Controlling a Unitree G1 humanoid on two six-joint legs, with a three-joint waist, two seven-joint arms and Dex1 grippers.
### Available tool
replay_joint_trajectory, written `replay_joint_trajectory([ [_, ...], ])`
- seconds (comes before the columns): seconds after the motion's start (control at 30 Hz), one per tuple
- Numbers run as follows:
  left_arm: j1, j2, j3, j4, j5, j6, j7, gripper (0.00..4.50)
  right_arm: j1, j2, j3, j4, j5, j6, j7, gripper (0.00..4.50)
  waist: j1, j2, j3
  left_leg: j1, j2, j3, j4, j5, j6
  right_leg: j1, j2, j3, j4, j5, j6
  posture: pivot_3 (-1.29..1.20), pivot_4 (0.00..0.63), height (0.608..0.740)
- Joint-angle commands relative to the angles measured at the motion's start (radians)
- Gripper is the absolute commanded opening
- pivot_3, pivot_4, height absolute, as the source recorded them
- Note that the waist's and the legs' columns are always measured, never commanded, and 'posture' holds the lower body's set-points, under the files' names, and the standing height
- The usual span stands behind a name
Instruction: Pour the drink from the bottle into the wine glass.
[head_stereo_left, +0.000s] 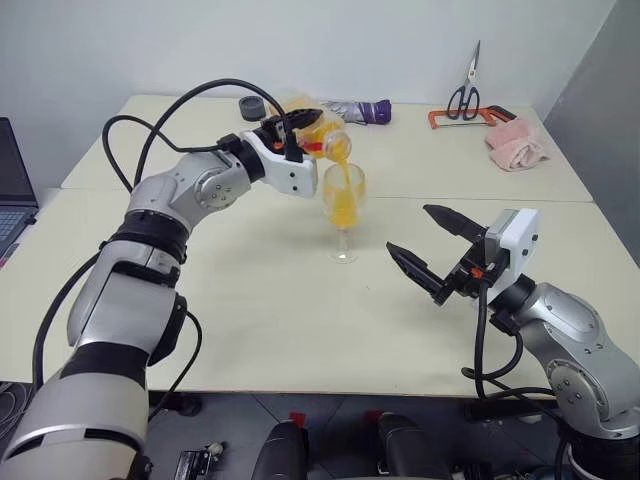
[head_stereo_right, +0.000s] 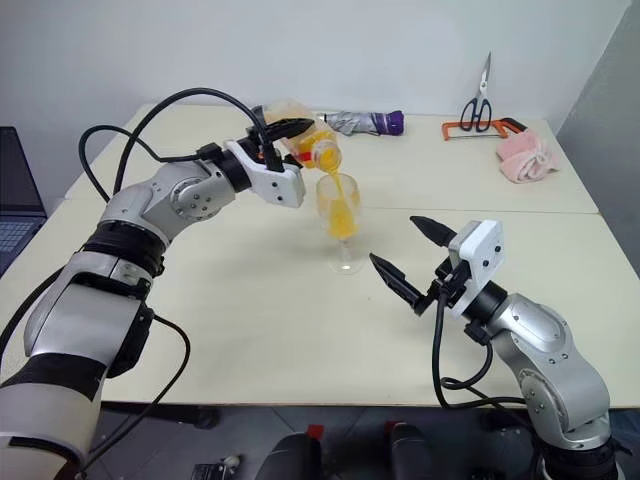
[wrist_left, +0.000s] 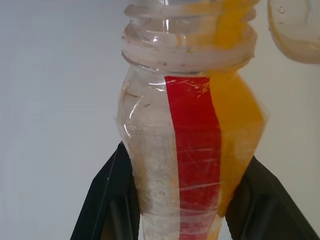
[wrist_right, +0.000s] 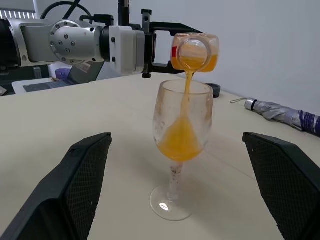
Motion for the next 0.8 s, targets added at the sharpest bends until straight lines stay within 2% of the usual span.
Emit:
replay_joint_trajectory([
  [0.03, -0.053, 0.02, 0.004, -0.002, -0.005, -0.011, 0.034, 1.71, 0.0, -0.006, -0.007, -0.045, 0.012, -0.01, 0.0, 4.5, 0.0, 0.0, 0.0, 0.0, 0.0, 0.0, 0.0, 0.0, 0.0, 0.0, 0.0, 0.0, 0.0, 0.0, 0.0, 0.0, 0.15, 0.74],
  [0.8, -0.079, 0.031, -0.03, 0.025, 0.014, -0.017, 0.086, 1.71, 0.008, -0.002, 0.026, -0.061, 0.015, 0.0, 0.002, 4.5, 0.0, 0.0, 0.0, 0.0, 0.0, 0.0, 0.001, 0.0, 0.0, 0.0, 0.0, 0.0, 0.002, 0.0, 0.0, 0.0, 0.15, 0.74],
])
